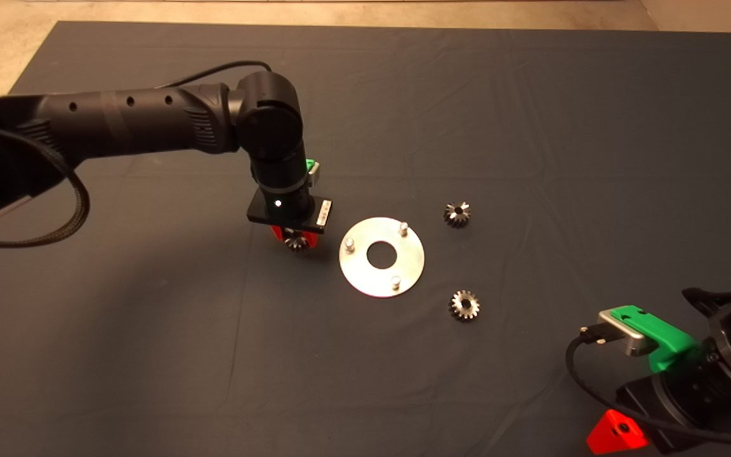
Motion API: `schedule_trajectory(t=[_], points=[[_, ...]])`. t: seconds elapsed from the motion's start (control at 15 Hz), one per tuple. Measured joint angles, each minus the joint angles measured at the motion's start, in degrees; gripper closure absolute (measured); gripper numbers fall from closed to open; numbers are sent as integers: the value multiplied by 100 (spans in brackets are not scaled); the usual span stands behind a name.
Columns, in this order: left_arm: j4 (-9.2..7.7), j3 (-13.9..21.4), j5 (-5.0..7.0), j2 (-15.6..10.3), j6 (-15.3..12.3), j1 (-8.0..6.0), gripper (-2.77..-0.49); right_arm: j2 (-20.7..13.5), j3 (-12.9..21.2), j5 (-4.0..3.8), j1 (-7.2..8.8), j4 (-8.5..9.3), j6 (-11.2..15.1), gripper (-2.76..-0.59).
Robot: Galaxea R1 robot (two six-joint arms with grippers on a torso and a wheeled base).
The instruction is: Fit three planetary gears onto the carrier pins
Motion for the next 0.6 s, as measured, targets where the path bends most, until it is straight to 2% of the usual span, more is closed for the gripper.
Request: schedule_trajectory(t=[0.2,0.4,0.6], points=[[-48,107,1,89,-143,-134,-89,9,0,0,0,0,-2,-275],[-147,221,0,211,-259,-143,-88,11,0,2,0,0,-1,-275],[-155,261,1,354,-325,-205,-88,11,0,0,0,0,-2,-275]])
